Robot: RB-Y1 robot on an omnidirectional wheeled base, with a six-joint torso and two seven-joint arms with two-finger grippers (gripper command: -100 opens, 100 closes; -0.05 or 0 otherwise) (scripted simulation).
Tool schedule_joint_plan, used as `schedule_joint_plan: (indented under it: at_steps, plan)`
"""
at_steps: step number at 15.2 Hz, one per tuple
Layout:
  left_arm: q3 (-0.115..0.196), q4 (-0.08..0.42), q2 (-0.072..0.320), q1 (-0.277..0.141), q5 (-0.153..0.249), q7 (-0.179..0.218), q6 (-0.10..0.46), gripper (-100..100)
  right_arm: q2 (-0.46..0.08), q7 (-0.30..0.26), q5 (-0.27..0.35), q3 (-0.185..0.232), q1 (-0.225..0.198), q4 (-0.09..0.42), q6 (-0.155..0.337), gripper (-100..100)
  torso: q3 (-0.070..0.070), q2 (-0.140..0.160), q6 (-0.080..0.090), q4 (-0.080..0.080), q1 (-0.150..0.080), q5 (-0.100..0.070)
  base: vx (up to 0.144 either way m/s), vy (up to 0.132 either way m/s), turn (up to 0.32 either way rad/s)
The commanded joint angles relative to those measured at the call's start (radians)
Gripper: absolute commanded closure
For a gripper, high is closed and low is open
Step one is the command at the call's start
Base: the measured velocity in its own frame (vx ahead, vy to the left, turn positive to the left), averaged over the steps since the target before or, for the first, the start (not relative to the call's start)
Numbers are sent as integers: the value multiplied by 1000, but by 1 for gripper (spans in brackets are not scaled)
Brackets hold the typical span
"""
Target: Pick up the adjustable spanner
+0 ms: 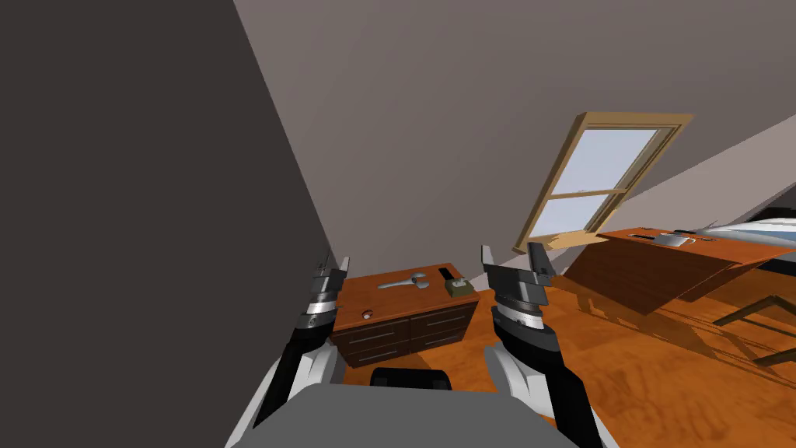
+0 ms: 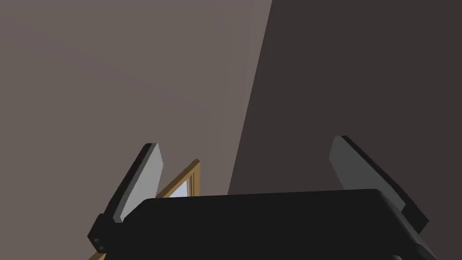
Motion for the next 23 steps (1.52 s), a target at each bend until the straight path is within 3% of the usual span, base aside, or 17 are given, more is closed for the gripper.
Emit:
schedule_joint_plan:
  at_steps: [1, 3, 7, 8, 9, 10, 11, 12, 15, 16, 17, 19, 20, 21, 22, 23]
  plan:
    - [15, 32, 17, -8, 10, 0, 20, -100, 0, 0, 0, 0, 0, 0, 0, 0, 0, 0, 0, 0, 0, 0, 0, -7, -155]
    - [25, 54, 27, -13, 16, 0, 33, -100, 0, 0, 0, 0, 0, 0, 0, 0, 0, 0, 1, 0, 0, 0, -3, -7, -214]
    - [68, 144, 63, -35, 44, 1, 90, -100, 0, 0, 0, 0, 0, 0, 0, 0, 0, 0, 0, 0, 0, 0, -5, -10, -202]
    - [68, 144, 63, -35, 44, 1, 90, -100, 0, 0, 0, 0, 0, 0, 0, 0, 0, 0, 1, 0, 0, 0, -5, -7, -150]
    - [86, 183, 76, -44, 56, 2, 115, -100, 0, 0, 0, 0, 0, 0, 0, 0, 0, 0, 0, 0, 0, 0, -5, -12, -201]
    - [86, 183, 76, -44, 56, 2, 115, -100, 0, 0, 0, 0, 0, 0, 0, 0, 0, 0, 1, 0, 0, 0, -5, -10, -187]
    - [106, 224, 90, -54, 68, 2, 141, -100, 0, 0, 0, 0, 0, 0, 0, 0, 0, 0, 0, 0, 0, 0, -8, -14, -258]
    - [106, 224, 90, -54, 68, 2, 141, -100, 0, 0, 0, 0, 0, 0, 0, 0, 0, 0, 1, 0, 0, 0, -7, -11, -230]
    - [151, 301, 121, -77, 97, 4, 201, -100, 0, 0, 0, 0, 0, 0, 0, 0, 0, 0, 0, 0, 0, 0, -6, -13, -263]
    - [151, 317, 121, -77, 97, 4, 201, -100, 0, 0, 0, 0, 0, 0, 0, 0, 0, 0, 1, 0, -1, 0, -4, -13, -225]
    - [176, 347, 138, -90, 113, 5, 234, -100, 0, 0, 0, 0, 0, 0, 0, 0, 0, 0, 0, 0, -1, 0, -7, -17, -317]
    - [176, 367, 138, -90, 113, 5, 234, -100, 0, 0, 0, 0, 0, 0, 0, 0, 0, 0, 0, 0, 0, 0, -6, -9, -166]
    - [202, 394, 154, -103, 129, 5, 269, -100, 0, 0, 0, 0, 0, 0, 0, 0, 0, 0, 0, 0, 0, 0, -4, -15, -241]
    - [202, 420, 154, -103, 129, 5, 269, -100, 0, 0, 0, 0, 0, 0, 0, 0, 0, 0, 1, 0, 0, 0, -4, -13, -270]
    - [229, 448, 171, -117, 146, 6, 302, -100, 0, 0, 0, 0, 0, 0, 0, 0, 0, 0, 1, 0, 0, 0, -4, -19, -363]
    - [229, 474, 171, -117, 146, 6, 305, -100, 0, 0, 0, 0, 0, 0, 0, 0, 0, 0, 1, 0, 0, 0, -4, -14, -275]
